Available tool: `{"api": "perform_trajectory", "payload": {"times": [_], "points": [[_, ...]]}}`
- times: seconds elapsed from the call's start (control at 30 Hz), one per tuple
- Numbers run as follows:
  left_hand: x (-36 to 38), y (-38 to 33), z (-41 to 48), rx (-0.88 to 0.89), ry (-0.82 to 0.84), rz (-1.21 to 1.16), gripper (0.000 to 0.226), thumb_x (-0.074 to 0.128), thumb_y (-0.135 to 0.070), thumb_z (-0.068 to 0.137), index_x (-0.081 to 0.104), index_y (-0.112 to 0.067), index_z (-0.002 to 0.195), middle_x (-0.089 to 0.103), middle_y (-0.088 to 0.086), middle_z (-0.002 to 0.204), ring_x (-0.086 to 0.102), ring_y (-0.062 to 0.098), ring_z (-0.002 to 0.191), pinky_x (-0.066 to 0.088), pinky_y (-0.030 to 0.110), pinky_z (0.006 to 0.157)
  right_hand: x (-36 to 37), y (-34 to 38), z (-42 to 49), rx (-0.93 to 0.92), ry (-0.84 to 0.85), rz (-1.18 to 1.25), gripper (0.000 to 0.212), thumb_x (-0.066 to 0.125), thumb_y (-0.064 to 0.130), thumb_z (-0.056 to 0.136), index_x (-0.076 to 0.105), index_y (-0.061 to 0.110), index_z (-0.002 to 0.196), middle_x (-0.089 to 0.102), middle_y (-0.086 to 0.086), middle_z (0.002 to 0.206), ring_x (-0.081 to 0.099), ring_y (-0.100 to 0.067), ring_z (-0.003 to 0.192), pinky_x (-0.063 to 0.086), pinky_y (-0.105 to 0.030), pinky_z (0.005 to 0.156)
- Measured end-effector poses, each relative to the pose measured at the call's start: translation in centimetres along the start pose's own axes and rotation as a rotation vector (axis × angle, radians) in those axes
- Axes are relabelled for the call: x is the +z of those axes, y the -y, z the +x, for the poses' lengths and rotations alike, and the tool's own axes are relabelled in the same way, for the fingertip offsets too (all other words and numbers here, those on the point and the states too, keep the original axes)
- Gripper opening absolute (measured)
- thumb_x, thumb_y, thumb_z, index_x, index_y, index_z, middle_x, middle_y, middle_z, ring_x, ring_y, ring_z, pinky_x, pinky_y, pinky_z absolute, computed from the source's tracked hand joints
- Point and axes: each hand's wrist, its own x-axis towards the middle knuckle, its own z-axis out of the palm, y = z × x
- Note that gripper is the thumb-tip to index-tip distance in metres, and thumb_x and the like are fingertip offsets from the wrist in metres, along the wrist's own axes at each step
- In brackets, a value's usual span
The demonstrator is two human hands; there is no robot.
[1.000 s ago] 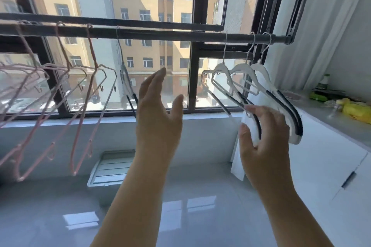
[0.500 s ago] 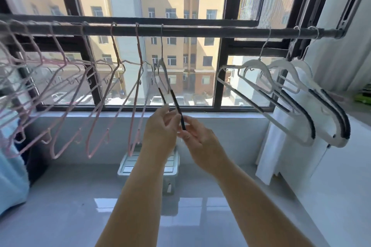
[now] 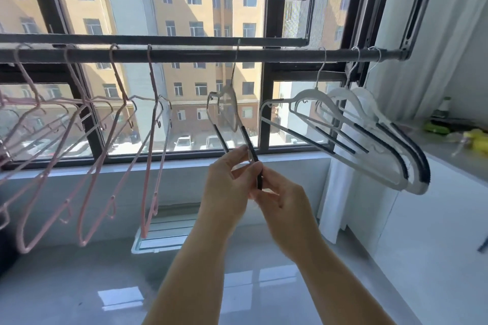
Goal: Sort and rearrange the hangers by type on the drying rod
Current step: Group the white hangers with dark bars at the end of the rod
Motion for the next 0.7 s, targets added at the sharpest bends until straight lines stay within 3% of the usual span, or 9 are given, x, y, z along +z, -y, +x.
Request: {"api": "perform_trajectory", "payload": {"times": [0.1, 0.2, 0.3, 0.37, 0.53, 0.7], "points": [[2.2, 0.0, 0.1, 0.020, 0.077, 0.008, 0.034, 0.060, -0.003, 0.084, 0.058, -0.011, 0.117, 0.065, -0.025, 0.063, 0.063, -0.009, 0.063, 0.050, 0.007, 0.062, -2.0, 0.0, -0.5, 0.009, -0.053, -0.026, 0.031, 0.051, 0.002, 0.089, 0.063, 0.017, 0.113, 0.072, 0.007, 0.095, 0.066, 0.006, 0.082, 0.049, -0.012, 0.077], [4.2, -0.2, 0.3, 0.026, 0.121, -0.011, 0.036, 0.060, -0.005, 0.085, 0.056, -0.011, 0.120, 0.060, -0.025, 0.075, 0.062, -0.006, 0.065, 0.051, 0.012, 0.065, -3.7, 0.0, -0.7, 0.021, -0.089, -0.060, 0.031, 0.052, 0.004, 0.089, 0.062, 0.017, 0.115, 0.072, 0.009, 0.095, 0.066, 0.008, 0.081, 0.048, -0.008, 0.074], [5.4, -0.2, 0.4, 0.027, 0.153, -0.038, 0.022, 0.060, -0.005, 0.085, 0.060, -0.025, 0.093, 0.062, -0.026, 0.058, 0.062, -0.005, 0.060, 0.050, 0.009, 0.059, -5.0, -0.2, -0.8, 0.041, -0.104, -0.085, 0.031, 0.051, 0.004, 0.090, 0.062, 0.017, 0.116, 0.073, 0.006, 0.094, 0.067, 0.005, 0.079, 0.048, -0.008, 0.073], [5.8, 0.0, 0.3, 0.032, 0.173, -0.044, 0.030, 0.059, -0.005, 0.085, 0.055, -0.033, 0.077, 0.062, -0.029, 0.053, 0.062, -0.003, 0.057, 0.049, 0.009, 0.056, -5.5, -0.3, -0.8, 0.046, -0.104, -0.095, 0.032, 0.050, 0.003, 0.090, 0.061, 0.016, 0.117, 0.073, 0.005, 0.094, 0.067, 0.002, 0.081, 0.051, -0.013, 0.076], [6.5, 0.1, 0.1, 0.059, 0.182, -0.041, 0.033, 0.056, 0.000, 0.085, 0.054, -0.031, 0.072, 0.061, -0.026, 0.049, 0.058, -0.005, 0.047, 0.042, 0.006, 0.044, -6.0, -0.7, -0.8, 0.054, -0.105, -0.109, 0.032, 0.050, 0.002, 0.089, 0.062, 0.018, 0.115, 0.072, 0.006, 0.096, 0.068, 0.001, 0.082, 0.052, -0.016, 0.080], [6.7, 0.1, 0.0, 0.070, 0.187, -0.017, 0.035, 0.055, 0.002, 0.085, 0.059, -0.027, 0.065, 0.061, -0.019, 0.048, 0.057, -0.004, 0.046, 0.043, 0.007, 0.046, -6.3, -1.0, -0.6, 0.057, -0.098, -0.129, 0.030, 0.050, 0.003, 0.089, 0.062, 0.020, 0.110, 0.072, 0.007, 0.092, 0.068, 0.002, 0.081, 0.051, -0.014, 0.077]]}}
